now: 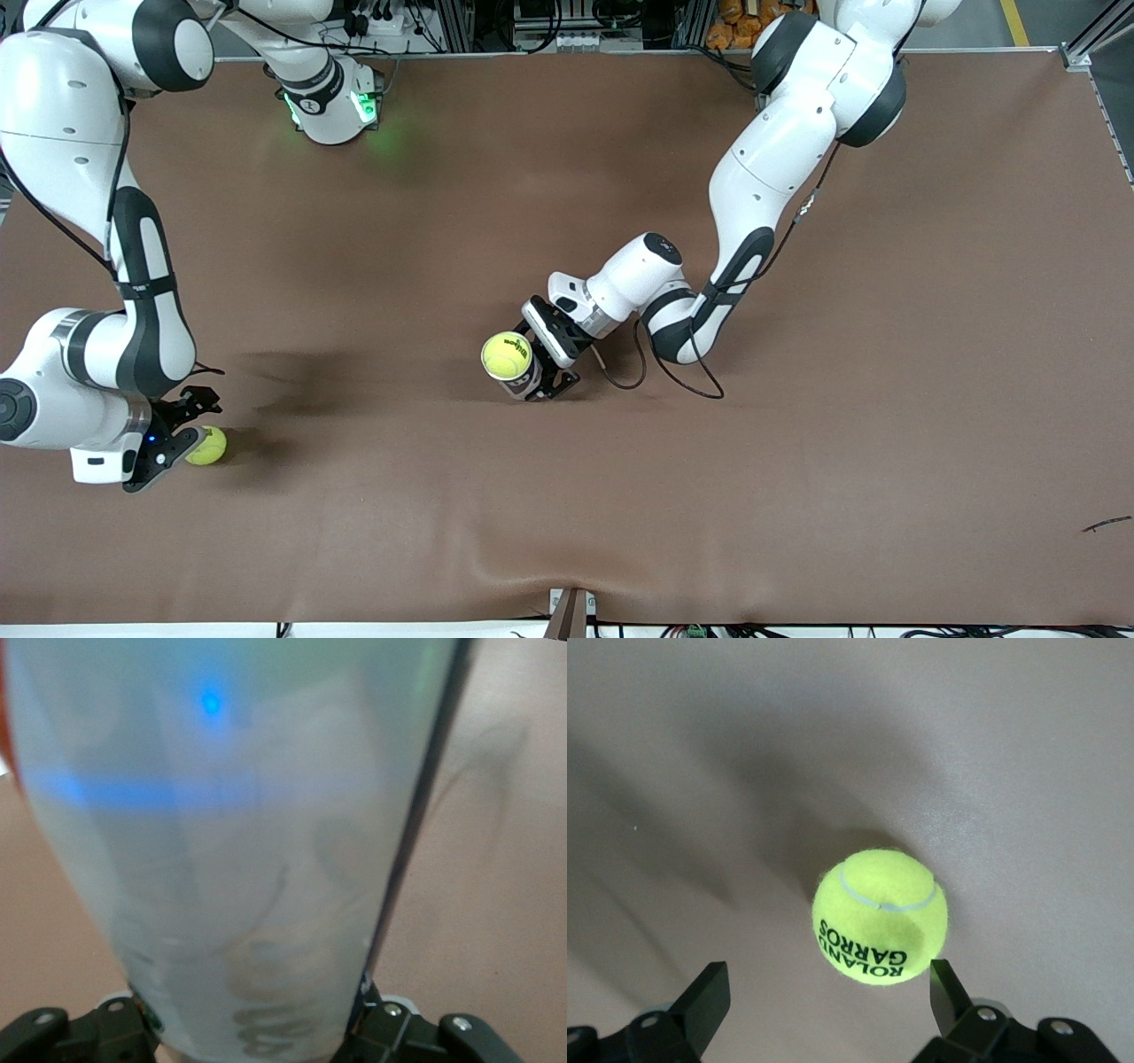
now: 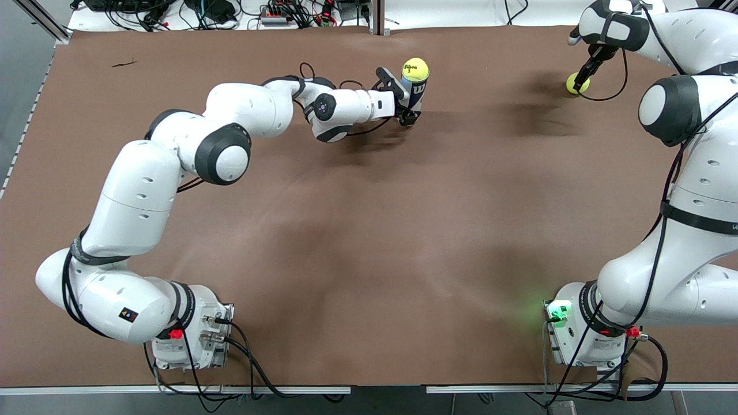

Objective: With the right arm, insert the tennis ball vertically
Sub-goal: 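Grasp the second tennis ball with the right gripper, then carry the second ball with the right gripper to the tube opening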

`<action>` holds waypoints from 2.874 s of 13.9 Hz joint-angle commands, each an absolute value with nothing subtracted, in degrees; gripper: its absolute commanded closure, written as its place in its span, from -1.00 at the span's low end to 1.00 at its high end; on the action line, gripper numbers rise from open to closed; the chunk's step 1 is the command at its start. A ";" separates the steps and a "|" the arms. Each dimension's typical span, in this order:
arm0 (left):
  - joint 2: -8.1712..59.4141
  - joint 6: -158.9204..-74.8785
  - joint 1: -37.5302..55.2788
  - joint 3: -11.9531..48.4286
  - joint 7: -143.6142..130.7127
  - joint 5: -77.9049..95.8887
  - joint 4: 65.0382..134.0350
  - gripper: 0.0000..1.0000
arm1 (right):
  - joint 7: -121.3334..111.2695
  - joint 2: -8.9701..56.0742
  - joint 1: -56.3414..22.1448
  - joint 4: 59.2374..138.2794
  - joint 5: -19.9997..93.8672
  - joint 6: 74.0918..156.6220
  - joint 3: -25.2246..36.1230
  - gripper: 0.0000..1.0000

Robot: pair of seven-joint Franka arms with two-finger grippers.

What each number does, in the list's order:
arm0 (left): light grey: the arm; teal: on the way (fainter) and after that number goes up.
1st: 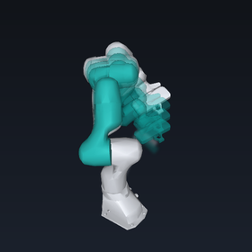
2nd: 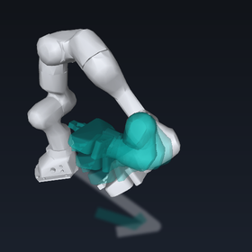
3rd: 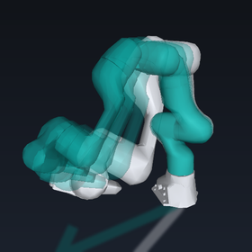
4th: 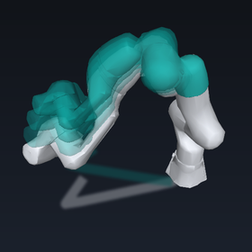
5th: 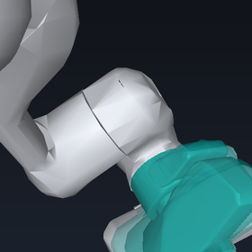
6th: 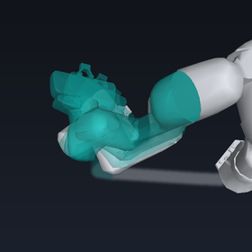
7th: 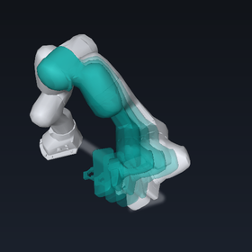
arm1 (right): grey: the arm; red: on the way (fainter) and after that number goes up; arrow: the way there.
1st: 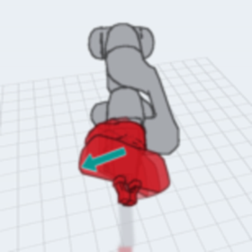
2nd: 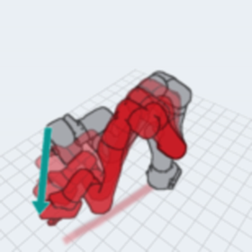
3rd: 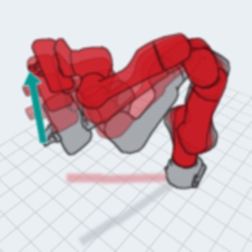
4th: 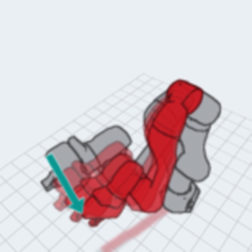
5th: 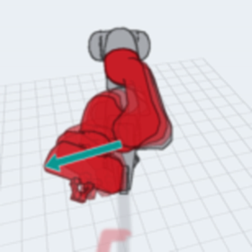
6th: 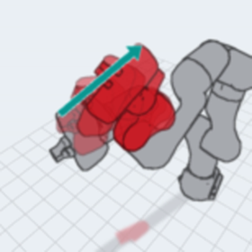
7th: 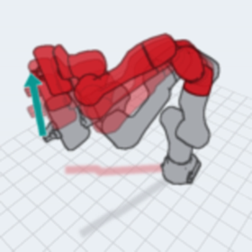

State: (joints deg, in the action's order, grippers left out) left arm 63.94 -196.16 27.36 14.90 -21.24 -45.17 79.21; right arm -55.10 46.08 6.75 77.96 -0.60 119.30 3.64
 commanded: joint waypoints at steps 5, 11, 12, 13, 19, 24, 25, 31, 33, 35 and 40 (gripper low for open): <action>64.07 -197.31 27.25 14.85 -21.62 -46.58 78.66 -0.59 | -59.59 47.37 8.79 77.52 2.10 126.46 2.37 -1.00; 63.98 -197.31 27.25 14.85 -21.71 -46.58 78.66 -0.59 | -59.68 48.86 9.05 77.96 2.37 130.87 2.37 -1.00; 63.98 -197.31 27.25 14.77 -21.62 -46.58 78.66 -0.59 | -59.59 49.30 9.14 77.96 2.37 131.22 2.37 -1.00; 64.07 -197.31 27.25 14.77 -21.71 -46.50 78.66 -0.59 | -59.59 49.31 8.97 77.96 2.46 131.31 2.37 -1.00; 63.99 -197.31 27.25 14.85 -21.71 -46.58 78.66 -0.59 | -59.06 49.39 8.96 77.96 5.19 131.31 2.37 -0.05; 64.07 -198.02 27.25 14.77 -21.71 -46.58 78.75 -0.59 | -57.75 48.61 8.44 77.26 5.36 127.20 2.20 0.76; 64.07 -198.02 27.25 14.77 -21.62 -46.58 78.75 -0.59 | -56.79 47.99 8.18 76.73 5.27 124.48 2.11 0.80; 64.16 -198.02 27.25 14.77 -21.71 -46.49 78.66 -0.59 | -43.72 41.50 6.68 75.94 10.20 114.73 -2.54 0.77; 64.16 -198.02 27.25 14.85 -21.71 -46.49 78.66 -0.59 | -34.68 38.69 6.15 76.20 10.28 110.94 -6.48 0.77; 64.16 -198.02 27.25 14.77 -21.62 -46.49 78.66 -0.59 | -21.43 36.57 5.19 76.29 10.28 106.81 -10.26 0.76; 64.16 -198.02 27.25 14.77 -21.71 -46.49 78.66 -0.59 | 6.45 34.28 4.83 76.29 12.57 105.73 -20.98 0.74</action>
